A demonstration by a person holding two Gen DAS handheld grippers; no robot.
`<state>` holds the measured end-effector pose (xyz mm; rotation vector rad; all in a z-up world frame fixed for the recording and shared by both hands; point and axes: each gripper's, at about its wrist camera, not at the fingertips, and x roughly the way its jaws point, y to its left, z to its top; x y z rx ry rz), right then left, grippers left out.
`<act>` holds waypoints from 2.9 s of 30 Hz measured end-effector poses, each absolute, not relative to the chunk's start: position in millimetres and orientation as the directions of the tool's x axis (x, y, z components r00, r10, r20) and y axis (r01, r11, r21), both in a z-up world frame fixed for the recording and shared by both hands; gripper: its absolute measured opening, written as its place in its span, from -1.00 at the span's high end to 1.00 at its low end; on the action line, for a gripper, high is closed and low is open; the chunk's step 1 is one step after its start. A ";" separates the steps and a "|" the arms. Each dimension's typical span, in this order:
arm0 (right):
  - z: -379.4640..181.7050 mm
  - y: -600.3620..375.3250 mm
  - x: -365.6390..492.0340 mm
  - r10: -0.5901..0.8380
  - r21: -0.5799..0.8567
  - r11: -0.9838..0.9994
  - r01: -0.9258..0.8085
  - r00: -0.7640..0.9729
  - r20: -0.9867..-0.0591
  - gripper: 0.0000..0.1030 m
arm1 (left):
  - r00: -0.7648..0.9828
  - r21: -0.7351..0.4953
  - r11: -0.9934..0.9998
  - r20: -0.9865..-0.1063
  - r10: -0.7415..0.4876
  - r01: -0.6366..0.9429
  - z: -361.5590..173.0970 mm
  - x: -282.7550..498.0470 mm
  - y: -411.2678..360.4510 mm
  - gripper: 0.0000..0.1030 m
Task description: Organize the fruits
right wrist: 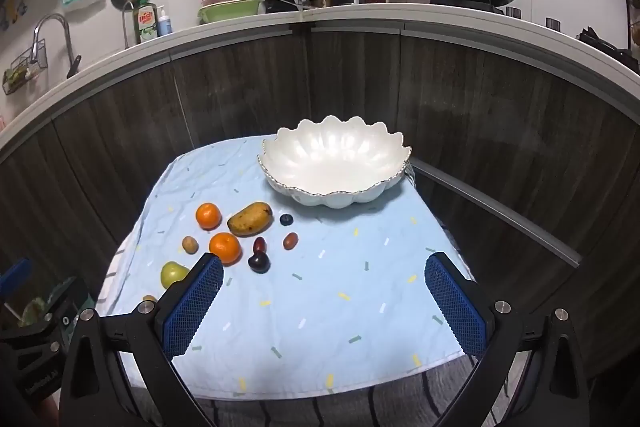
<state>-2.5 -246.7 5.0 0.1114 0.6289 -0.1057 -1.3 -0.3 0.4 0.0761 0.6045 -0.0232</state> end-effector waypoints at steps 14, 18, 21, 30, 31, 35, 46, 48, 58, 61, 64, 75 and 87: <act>4.4 -245.5 -3.6 -0.066 0.071 0.989 0.133 0.807 -0.587 -0.98 | 0.823 0.068 0.997 -0.568 0.004 0.042 0.8 -1.4 -1.1 -0.99; 4.5 -246.0 -3.5 -0.065 0.072 0.989 0.133 0.808 -0.586 -0.98 | 0.824 0.068 0.997 -0.567 0.004 0.043 0.7 -1.6 -1.1 -0.99; 4.6 -246.1 -3.4 -0.064 0.073 0.989 0.132 0.806 -0.588 -0.98 | 0.824 0.069 0.997 -0.567 0.003 0.044 1.0 -1.3 -2.1 -0.99; 4.5 -246.2 -3.7 -0.064 0.075 0.988 0.134 0.805 -0.590 -0.98 | 0.825 0.070 0.997 -0.565 0.003 0.044 0.8 -1.6 -2.4 -0.99; 4.4 -246.0 -3.8 -0.065 0.075 0.988 0.135 0.805 -0.590 -0.98 | 0.825 0.071 0.996 -0.565 0.002 0.046 1.6 -2.0 -3.1 -0.99; 3.6 -246.3 -4.5 -0.065 0.076 0.988 0.135 0.805 -0.589 -0.98 | 0.827 0.073 0.996 -0.563 0.001 0.048 2.5 -2.4 -6.3 -0.99; 4.2 -247.2 -4.3 -0.064 0.077 0.988 0.135 0.805 -0.590 -0.98 | 0.827 0.073 0.996 -0.563 0.001 0.049 2.6 -2.8 -6.3 -0.99; 4.3 -247.3 -4.4 -0.063 0.078 0.988 0.135 0.805 -0.590 -0.98 | 0.827 0.073 0.996 -0.563 0.001 0.049 2.5 -2.7 -6.4 -0.99; 4.3 -247.5 -4.9 -0.063 0.078 0.988 0.135 0.805 -0.590 -0.98 | 0.827 0.073 0.996 -0.563 0.001 0.048 2.3 -2.8 -6.2 -0.99; 4.2 -247.8 -4.7 -0.063 0.079 0.988 0.135 0.805 -0.591 -0.99 | 0.826 0.073 0.996 -0.563 0.001 0.049 2.3 -2.8 -6.2 -0.99; 4.3 -247.7 -4.4 -0.063 0.079 0.988 0.135 0.805 -0.590 -0.99 | 0.827 0.073 0.996 -0.563 0.001 0.048 2.3 -2.7 -6.1 -0.99; 4.1 -247.6 -4.2 -0.063 0.079 0.988 0.135 0.805 -0.590 -0.98 | 0.825 0.071 0.996 -0.564 0.001 0.048 2.1 -4.0 -7.8 -0.99; 3.0 -248.1 -3.7 -0.063 0.080 0.988 0.136 0.804 -0.592 -0.98 | 0.821 0.072 0.996 -0.570 -0.003 0.053 -1.7 -4.7 -12.5 -0.99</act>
